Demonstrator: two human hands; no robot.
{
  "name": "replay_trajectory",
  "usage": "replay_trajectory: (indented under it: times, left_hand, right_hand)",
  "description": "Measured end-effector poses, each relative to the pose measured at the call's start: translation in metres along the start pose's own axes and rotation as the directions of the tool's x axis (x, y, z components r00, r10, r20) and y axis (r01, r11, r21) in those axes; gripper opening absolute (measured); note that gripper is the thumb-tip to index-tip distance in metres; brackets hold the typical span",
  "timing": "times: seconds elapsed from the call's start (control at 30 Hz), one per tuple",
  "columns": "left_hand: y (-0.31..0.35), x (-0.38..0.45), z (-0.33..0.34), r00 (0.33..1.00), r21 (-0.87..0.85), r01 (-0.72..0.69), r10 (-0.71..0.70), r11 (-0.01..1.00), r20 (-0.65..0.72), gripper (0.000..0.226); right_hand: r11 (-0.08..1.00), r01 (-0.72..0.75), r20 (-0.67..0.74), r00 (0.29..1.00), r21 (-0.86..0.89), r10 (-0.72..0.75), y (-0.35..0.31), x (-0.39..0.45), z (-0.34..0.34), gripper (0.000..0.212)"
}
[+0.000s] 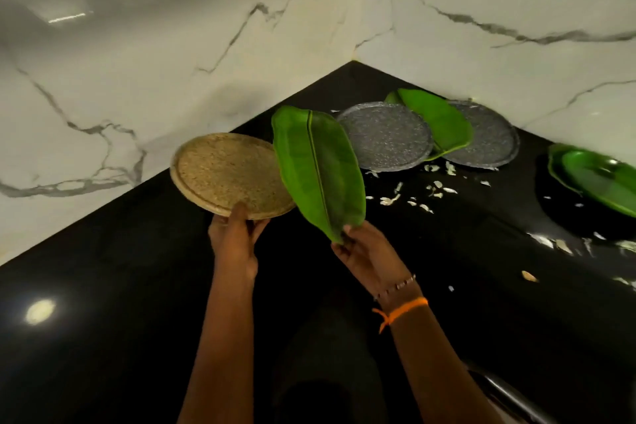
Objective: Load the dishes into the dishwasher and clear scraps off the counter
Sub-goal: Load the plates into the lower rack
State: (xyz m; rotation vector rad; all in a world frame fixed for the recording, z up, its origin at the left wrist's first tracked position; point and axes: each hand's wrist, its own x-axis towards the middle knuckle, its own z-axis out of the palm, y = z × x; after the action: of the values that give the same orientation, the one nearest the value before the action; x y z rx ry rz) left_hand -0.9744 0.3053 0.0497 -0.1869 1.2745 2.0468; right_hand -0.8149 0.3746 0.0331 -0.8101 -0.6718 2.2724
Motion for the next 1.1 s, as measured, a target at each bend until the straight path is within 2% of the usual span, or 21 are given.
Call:
replay_trajectory:
  times: [0.1,0.2,0.27,0.37,0.43,0.5,0.6,0.7,0.77,0.83,0.93,1.07,1.1]
  left_hand:
    - [-0.022,-0.028,0.007,0.996,-0.003,-0.058,0.058,0.998,-0.062,0.022]
    - [-0.042,-0.063,0.016,0.991,0.170,-0.071,0.089,0.983,-0.101,0.027]
    - [-0.056,-0.091,0.024,0.994,0.256,-0.100,0.108,0.961,-0.014,0.030]
    - [-0.082,-0.137,0.036,0.995,0.326,-0.097,0.085,0.940,0.049,0.030]
    - [-0.102,-0.174,0.041,0.984,0.370,-0.165,0.127,0.914,0.125,0.026]
    - [-0.116,-0.204,0.042,0.950,0.367,-0.284,0.209,0.886,0.231,0.022]
    - [-0.141,-0.271,0.036,0.841,0.337,-0.450,0.265,0.827,0.472,0.022]
    - [-0.168,-0.346,0.019,0.697,0.318,-0.550,0.214,0.772,0.685,0.027]
    - [-0.185,-0.389,0.003,0.635,0.329,-0.562,0.141,0.759,0.760,0.022]
    - [-0.207,-0.428,-0.017,0.573,0.352,-0.575,0.056,0.738,0.818,0.014]
    - [-0.241,-0.480,-0.044,0.473,0.356,-0.587,-0.048,0.728,0.880,0.018]
    - [-0.283,-0.555,-0.073,0.367,0.347,-0.557,-0.151,0.754,0.918,0.010]
    - [-0.293,-0.572,-0.079,0.341,0.339,-0.541,-0.168,0.770,0.925,0.018]
  right_hand:
    - [0.997,0.055,0.041,0.998,0.054,-0.057,-0.005,-0.046,-0.032,0.036]
    - [0.990,0.139,-0.010,0.990,0.034,-0.139,-0.012,-0.082,-0.066,0.049]
    - [0.977,0.213,-0.113,0.971,0.022,-0.209,-0.018,-0.104,-0.090,0.057]
    - [0.941,0.332,-0.180,0.931,0.065,-0.316,-0.033,-0.155,-0.121,0.041]
    - [0.911,0.408,-0.198,0.899,0.061,-0.390,-0.042,-0.198,-0.144,0.065]
    - [0.886,0.463,-0.219,0.867,0.018,-0.448,-0.048,-0.234,-0.160,0.069]
    - [0.840,0.540,-0.328,0.804,0.050,-0.497,-0.045,-0.311,-0.188,0.048]
    - [0.767,0.637,-0.482,0.699,0.082,-0.529,-0.026,-0.402,-0.219,0.028]
    - [0.738,0.669,-0.572,0.642,0.092,-0.511,-0.010,-0.458,-0.236,0.016]
    - [0.696,0.711,-0.653,0.575,0.101,-0.493,0.012,-0.515,-0.260,0.024]
    - [0.680,0.722,-0.719,0.539,0.126,-0.439,0.049,-0.596,-0.279,0.010]
    - [0.716,0.697,-0.761,0.488,0.045,-0.428,0.099,-0.686,-0.315,0.071]
    - [0.711,0.703,-0.770,0.468,0.026,-0.434,0.112,-0.706,-0.326,0.081]
